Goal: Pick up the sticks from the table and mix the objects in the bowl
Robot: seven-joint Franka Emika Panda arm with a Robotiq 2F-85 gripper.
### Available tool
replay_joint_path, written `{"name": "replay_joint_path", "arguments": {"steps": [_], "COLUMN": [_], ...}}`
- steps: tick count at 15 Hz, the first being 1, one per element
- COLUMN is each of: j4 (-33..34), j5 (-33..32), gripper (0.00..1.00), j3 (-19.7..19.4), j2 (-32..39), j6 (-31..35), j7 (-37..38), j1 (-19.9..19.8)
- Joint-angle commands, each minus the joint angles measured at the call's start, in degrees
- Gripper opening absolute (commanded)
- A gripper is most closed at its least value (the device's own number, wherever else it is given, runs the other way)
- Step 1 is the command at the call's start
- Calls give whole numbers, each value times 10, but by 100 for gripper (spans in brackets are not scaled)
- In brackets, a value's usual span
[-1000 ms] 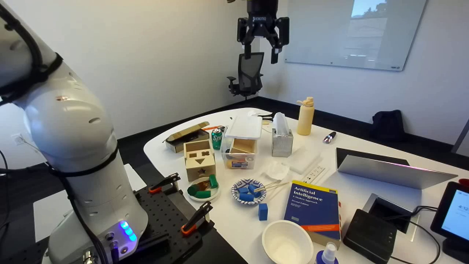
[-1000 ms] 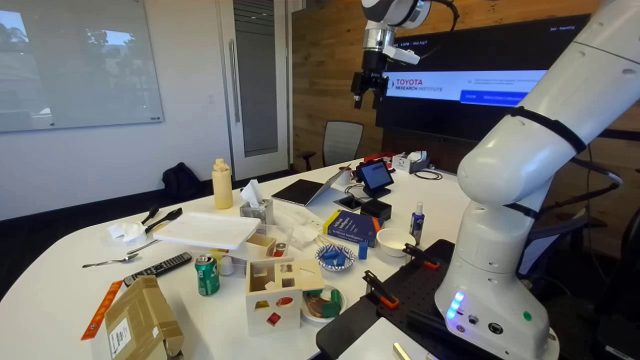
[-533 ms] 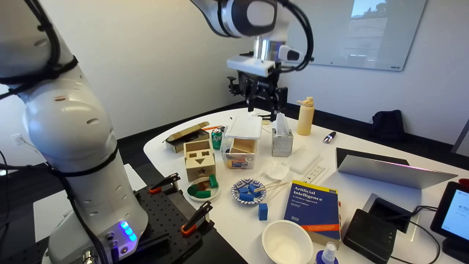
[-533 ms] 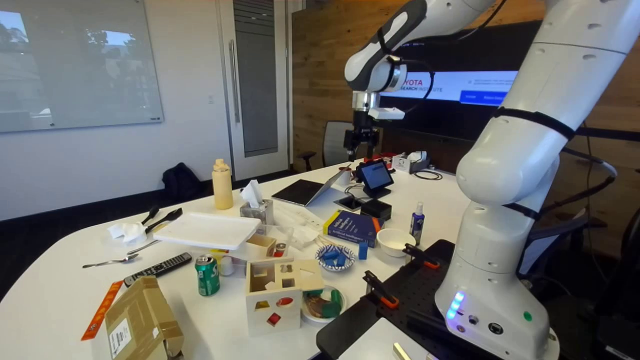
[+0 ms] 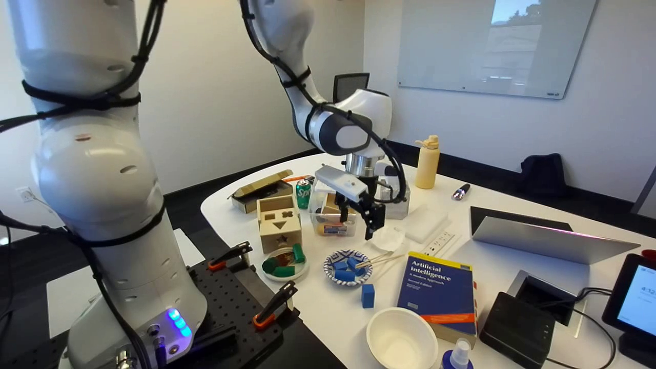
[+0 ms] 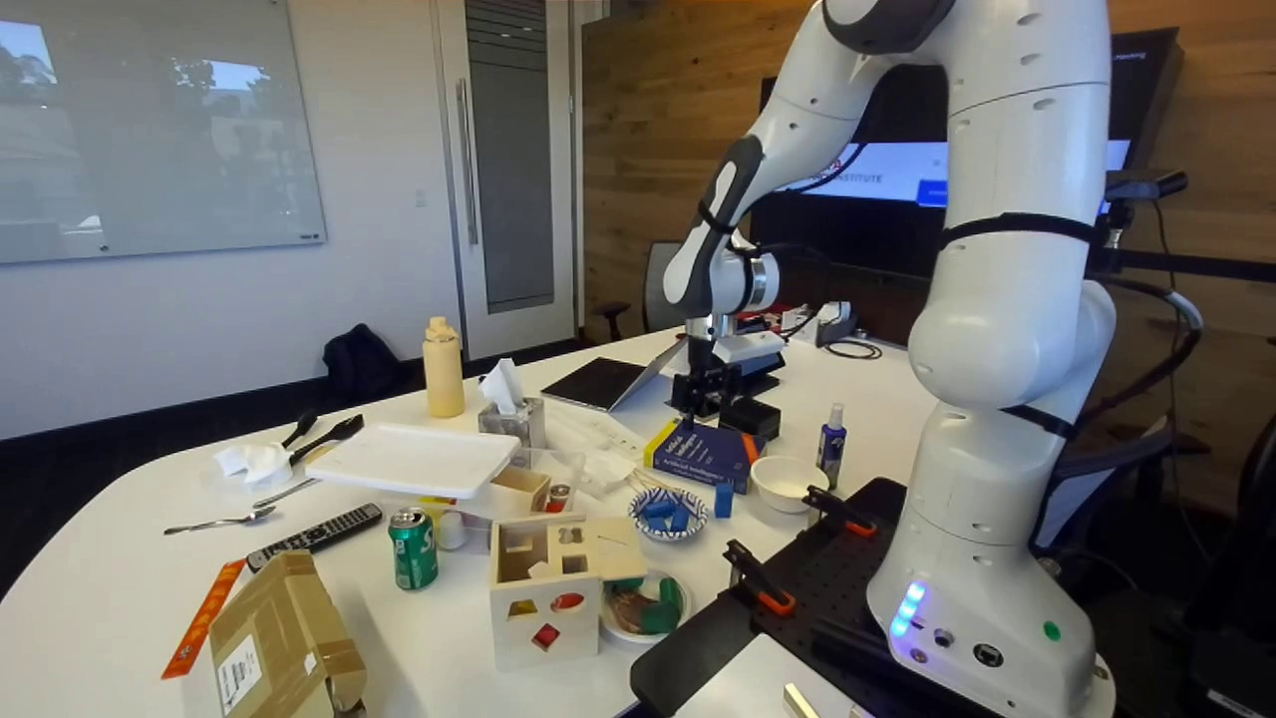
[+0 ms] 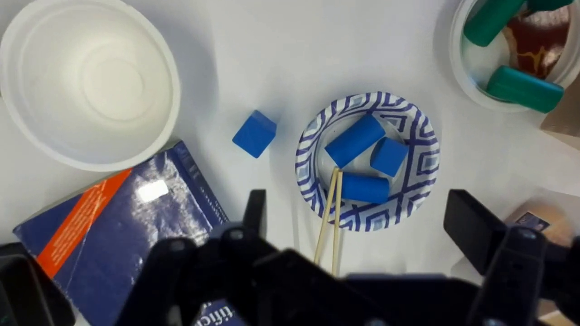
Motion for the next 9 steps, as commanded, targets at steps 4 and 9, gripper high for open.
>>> {"name": "replay_joint_path", "arguments": {"steps": [4, 9], "j4": [44, 78], "j5": [24, 26], "gripper": [100, 100], "j3": [57, 97], "j2": [117, 181], "j6": [64, 80], "j7": [-2, -14], "j1": [-56, -90]}}
